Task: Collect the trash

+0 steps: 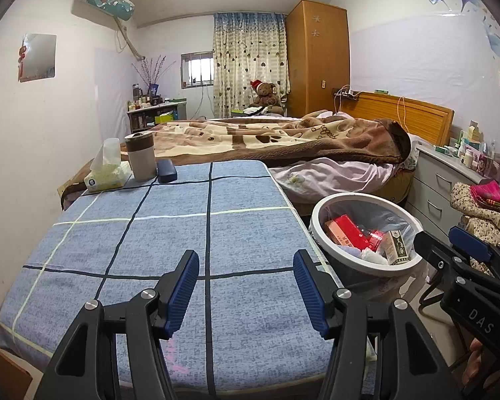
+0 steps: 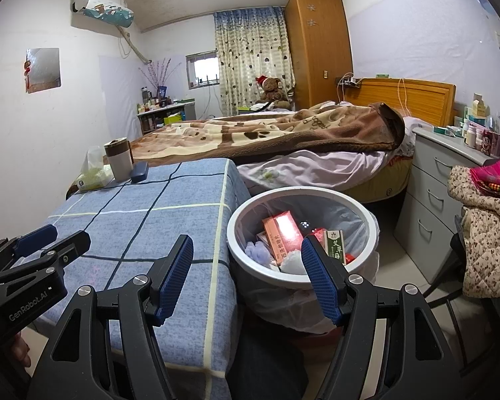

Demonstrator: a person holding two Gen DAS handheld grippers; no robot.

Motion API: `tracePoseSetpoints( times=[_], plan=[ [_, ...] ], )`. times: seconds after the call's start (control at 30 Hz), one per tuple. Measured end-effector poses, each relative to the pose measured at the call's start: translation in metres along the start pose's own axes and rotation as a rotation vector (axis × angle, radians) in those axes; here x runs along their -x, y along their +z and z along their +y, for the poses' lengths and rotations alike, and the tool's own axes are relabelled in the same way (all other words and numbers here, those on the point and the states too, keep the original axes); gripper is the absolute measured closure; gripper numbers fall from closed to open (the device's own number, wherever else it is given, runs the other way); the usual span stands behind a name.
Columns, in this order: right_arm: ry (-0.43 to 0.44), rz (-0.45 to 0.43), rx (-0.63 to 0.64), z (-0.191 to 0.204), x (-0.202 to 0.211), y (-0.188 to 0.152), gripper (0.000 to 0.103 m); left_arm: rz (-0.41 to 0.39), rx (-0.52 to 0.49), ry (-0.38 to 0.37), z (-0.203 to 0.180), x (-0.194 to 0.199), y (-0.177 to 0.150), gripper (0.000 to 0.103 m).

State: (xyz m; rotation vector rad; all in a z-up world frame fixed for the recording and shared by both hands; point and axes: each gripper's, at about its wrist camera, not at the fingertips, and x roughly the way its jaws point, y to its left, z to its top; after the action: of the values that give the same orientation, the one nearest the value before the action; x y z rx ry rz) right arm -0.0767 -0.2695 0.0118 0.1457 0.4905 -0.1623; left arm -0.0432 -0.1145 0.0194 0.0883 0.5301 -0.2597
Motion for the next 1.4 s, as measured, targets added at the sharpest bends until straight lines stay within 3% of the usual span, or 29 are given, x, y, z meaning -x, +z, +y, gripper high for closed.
tracePoseSetpoints(
  times=[1.4],
  plan=[
    [0.002,-0.005,0.012,0.0024,0.0028,0.003,0.034,0.001,0.002,0.0,0.0042,-0.0001,0.0015,0.045]
  ],
)
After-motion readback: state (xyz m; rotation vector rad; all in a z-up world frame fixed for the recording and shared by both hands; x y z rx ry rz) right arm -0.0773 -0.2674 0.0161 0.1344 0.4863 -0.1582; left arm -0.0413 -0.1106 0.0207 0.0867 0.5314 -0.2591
